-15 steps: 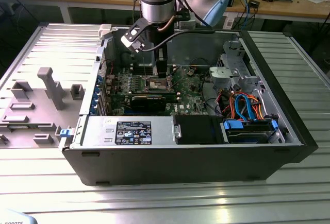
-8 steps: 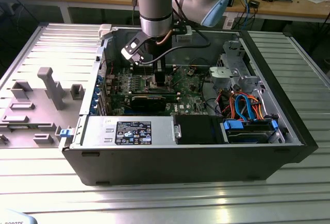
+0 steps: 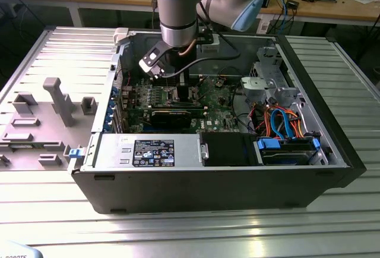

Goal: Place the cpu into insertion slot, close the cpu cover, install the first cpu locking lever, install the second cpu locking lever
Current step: 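Place the cpu into insertion slot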

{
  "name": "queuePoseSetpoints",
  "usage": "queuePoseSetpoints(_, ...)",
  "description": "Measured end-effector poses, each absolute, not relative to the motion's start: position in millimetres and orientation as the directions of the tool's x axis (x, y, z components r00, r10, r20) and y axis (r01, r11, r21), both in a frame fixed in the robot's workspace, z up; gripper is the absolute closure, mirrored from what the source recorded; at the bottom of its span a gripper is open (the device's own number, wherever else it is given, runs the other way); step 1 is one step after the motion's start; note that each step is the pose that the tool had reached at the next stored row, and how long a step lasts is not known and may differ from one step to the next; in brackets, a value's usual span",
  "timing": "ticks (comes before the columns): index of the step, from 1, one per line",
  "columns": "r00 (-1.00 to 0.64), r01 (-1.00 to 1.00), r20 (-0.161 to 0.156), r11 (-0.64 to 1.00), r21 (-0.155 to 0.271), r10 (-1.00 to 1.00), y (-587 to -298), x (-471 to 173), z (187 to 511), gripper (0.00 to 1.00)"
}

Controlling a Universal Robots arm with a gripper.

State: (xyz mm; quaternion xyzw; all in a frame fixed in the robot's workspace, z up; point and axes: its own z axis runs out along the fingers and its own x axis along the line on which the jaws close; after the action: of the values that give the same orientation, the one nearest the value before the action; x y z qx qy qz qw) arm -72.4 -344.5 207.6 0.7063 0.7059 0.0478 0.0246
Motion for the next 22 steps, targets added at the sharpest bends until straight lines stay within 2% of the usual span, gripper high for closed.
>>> queuePoseSetpoints(22,-0.003,0.995,0.033,-0.001,0.102,0.999,-341.0,-74.5,196.9,0.46)
